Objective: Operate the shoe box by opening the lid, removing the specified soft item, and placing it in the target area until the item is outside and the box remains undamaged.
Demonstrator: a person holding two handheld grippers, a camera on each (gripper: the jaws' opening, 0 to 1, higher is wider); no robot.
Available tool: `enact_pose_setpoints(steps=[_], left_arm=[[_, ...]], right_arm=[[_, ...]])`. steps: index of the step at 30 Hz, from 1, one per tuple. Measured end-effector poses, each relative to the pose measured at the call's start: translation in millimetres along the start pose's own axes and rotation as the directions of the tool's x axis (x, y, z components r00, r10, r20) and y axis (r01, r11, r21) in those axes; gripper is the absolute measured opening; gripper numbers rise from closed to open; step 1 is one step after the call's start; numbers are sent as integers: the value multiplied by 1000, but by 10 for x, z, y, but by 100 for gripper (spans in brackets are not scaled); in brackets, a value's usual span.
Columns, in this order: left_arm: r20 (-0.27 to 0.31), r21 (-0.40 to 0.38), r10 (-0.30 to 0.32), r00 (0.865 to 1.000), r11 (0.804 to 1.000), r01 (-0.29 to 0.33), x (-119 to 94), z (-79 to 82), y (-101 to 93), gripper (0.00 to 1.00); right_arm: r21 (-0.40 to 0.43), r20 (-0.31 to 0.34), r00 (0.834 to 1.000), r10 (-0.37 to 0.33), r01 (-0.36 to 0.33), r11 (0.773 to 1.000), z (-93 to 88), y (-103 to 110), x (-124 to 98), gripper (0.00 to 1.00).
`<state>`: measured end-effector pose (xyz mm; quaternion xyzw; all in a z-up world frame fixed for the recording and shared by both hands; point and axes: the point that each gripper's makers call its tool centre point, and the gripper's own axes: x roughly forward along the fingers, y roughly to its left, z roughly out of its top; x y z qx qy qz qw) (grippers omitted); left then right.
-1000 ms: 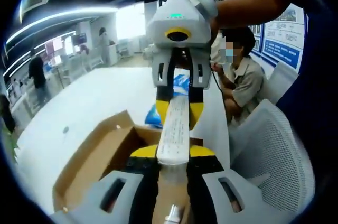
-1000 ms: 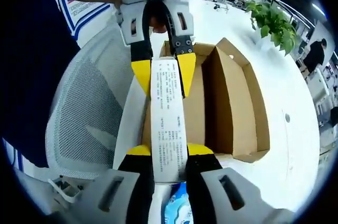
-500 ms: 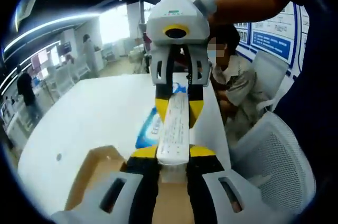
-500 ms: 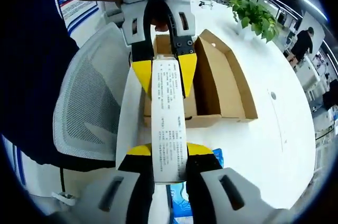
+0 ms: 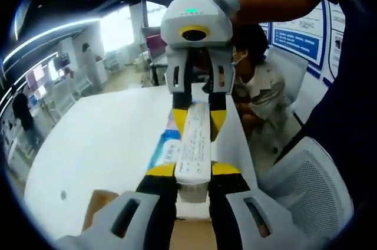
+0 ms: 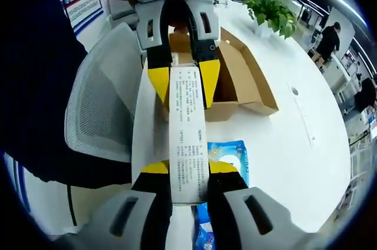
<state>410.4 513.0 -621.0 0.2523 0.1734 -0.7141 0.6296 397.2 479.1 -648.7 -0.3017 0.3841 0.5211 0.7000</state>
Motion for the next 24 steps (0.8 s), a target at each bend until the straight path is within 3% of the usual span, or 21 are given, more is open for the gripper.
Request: enact_pose_setpoints(steps=[24], left_arm=[[-19,34,-55,998,998,56,559,253,-71,17]], right_arm=[[55,-10,1000,-29,29,998,-564,7,-247,19]])
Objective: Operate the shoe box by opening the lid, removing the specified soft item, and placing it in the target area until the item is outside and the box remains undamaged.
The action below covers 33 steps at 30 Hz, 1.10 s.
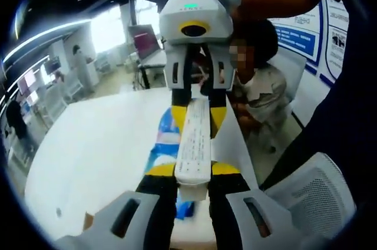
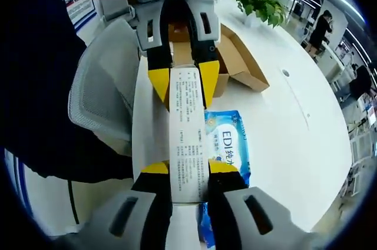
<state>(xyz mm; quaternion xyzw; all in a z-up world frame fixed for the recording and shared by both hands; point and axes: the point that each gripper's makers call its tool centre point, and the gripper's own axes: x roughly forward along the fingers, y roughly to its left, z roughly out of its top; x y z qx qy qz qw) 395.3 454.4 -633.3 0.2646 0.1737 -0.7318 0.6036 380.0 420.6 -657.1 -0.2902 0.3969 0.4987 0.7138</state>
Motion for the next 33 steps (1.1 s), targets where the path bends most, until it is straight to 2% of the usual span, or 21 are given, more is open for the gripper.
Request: enact_pose_setpoints(steps=[19,33], left_arm=[[-21,24,-33,999,999,34,412,196,-15,17],[-42,23,-68,997,997,69,741,263,16,17]], right_arm=[[38,10,1000,-19,19,999,-419,-37,-197,19],[71,20,999,-30,29,997,-690,-99,-307,19]])
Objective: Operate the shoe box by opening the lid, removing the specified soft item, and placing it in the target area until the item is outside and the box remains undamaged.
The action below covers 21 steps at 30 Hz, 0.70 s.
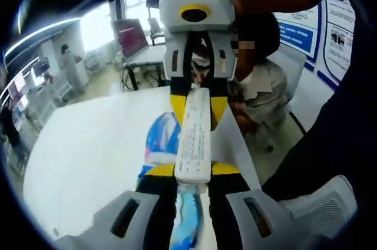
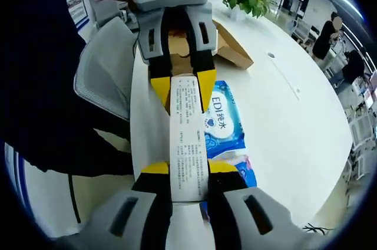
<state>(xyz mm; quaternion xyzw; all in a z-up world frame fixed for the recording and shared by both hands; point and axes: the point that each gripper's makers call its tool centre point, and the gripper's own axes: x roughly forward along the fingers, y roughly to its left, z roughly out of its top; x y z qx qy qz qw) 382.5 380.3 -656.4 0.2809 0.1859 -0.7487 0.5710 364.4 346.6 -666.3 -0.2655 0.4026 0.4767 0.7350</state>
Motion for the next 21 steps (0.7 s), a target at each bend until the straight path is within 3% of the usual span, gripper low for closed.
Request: enact_pose_setpoints(steps=[21], left_arm=[[-23,-1,-8,1000,1000,8,410,190,140,17]], right_arm=[[5,4,1000,16,-16,1000,-395,-210,-144,19]])
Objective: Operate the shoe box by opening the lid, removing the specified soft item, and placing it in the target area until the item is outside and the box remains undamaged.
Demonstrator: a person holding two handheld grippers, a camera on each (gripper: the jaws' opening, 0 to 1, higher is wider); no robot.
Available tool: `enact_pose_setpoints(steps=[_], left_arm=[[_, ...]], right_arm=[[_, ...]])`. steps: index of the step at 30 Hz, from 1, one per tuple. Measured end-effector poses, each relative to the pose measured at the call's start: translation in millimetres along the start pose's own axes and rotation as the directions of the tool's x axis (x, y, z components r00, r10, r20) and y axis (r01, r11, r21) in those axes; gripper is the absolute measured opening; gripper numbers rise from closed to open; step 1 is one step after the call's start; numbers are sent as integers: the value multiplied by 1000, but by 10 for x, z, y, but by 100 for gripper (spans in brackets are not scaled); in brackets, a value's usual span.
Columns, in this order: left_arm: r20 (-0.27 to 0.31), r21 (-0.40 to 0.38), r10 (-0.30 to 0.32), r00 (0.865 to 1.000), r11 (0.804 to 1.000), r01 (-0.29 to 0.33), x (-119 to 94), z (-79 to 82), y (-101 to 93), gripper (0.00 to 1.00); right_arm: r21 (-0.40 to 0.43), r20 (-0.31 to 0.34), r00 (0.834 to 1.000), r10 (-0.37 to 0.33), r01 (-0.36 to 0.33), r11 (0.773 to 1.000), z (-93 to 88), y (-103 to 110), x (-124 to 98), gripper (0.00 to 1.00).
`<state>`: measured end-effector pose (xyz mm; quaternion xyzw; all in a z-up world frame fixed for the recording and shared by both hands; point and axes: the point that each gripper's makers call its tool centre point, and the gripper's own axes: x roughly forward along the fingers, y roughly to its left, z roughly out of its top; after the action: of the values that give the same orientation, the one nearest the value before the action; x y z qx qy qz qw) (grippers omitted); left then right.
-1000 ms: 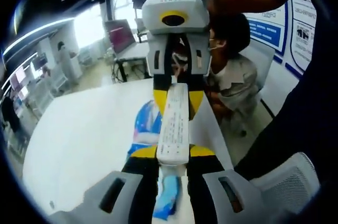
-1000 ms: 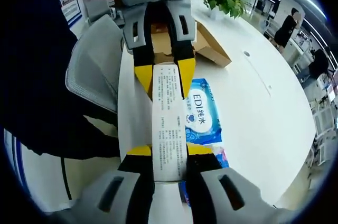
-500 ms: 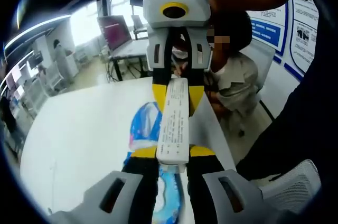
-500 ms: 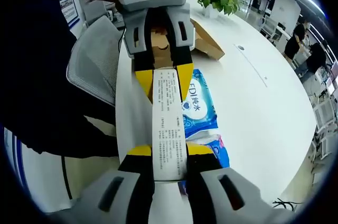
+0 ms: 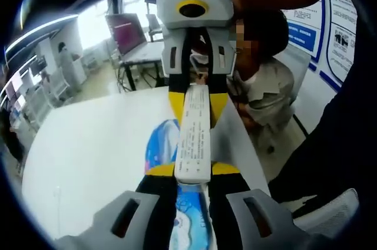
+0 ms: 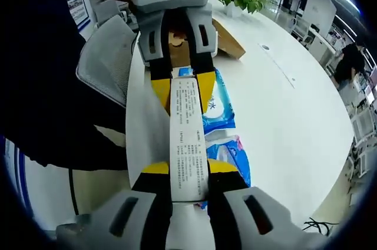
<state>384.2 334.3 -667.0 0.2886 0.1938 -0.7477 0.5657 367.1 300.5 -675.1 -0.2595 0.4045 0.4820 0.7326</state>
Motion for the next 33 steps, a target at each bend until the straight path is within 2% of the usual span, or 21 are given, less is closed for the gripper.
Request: enact_pose_setpoints(steps=[9,21,33], left_arm=[[-16,8,0,1000,1000,0,137,66,37,17],[-34,10,8,999,1000,-7,247,123,142,17],[-43,-1,24,999,1000,-24,288,90,283,17]], right_arm=[[-6,3,1000,4,-4,1000,-149,-65,-53,19],[-15,9,1000,9,-9,1000,-261,-193,-90,19],[-24,13,1000,17,-17,1000,-274,-339,-47,19]])
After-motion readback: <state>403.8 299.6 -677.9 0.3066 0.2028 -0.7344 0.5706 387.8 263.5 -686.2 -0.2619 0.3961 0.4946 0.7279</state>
